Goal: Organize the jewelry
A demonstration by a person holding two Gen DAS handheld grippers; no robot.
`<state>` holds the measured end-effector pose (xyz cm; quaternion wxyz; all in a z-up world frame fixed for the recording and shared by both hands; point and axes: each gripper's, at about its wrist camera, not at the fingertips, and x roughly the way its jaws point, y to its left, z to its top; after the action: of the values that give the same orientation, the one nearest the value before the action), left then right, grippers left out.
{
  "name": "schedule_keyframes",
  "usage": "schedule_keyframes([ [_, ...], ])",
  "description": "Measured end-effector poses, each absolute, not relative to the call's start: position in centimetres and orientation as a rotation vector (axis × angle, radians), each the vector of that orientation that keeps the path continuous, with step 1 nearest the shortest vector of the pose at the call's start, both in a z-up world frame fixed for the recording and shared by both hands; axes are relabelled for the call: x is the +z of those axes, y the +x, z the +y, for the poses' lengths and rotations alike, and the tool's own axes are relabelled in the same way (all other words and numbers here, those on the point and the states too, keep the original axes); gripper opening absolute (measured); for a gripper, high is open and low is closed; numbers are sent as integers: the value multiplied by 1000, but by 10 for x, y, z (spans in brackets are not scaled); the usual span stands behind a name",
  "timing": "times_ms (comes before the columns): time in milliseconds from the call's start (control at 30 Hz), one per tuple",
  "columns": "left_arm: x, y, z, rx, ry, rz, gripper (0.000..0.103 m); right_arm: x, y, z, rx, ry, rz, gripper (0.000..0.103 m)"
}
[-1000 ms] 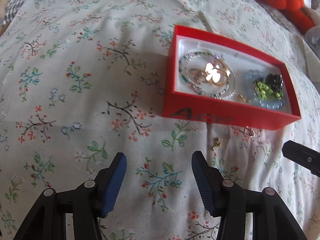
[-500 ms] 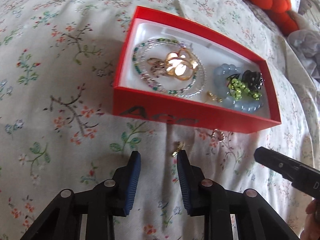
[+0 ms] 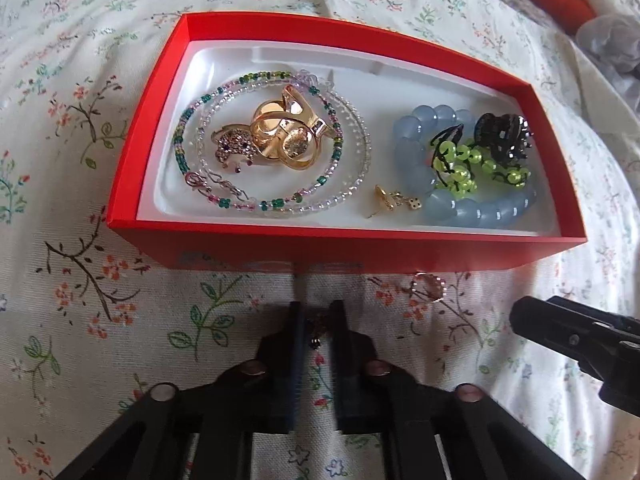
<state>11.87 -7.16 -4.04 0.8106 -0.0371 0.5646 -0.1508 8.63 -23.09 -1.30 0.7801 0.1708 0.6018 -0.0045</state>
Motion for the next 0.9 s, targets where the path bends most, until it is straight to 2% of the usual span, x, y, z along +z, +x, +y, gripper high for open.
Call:
schedule_keyframes([
  [233, -35, 118, -76, -315, -55, 1190, 4, -12, 88, -229, -15, 372, 1303, 48],
  [900, -18, 99, -8, -265, -113, 1158, 4, -14, 99, -187, -11, 337, 1268, 48],
])
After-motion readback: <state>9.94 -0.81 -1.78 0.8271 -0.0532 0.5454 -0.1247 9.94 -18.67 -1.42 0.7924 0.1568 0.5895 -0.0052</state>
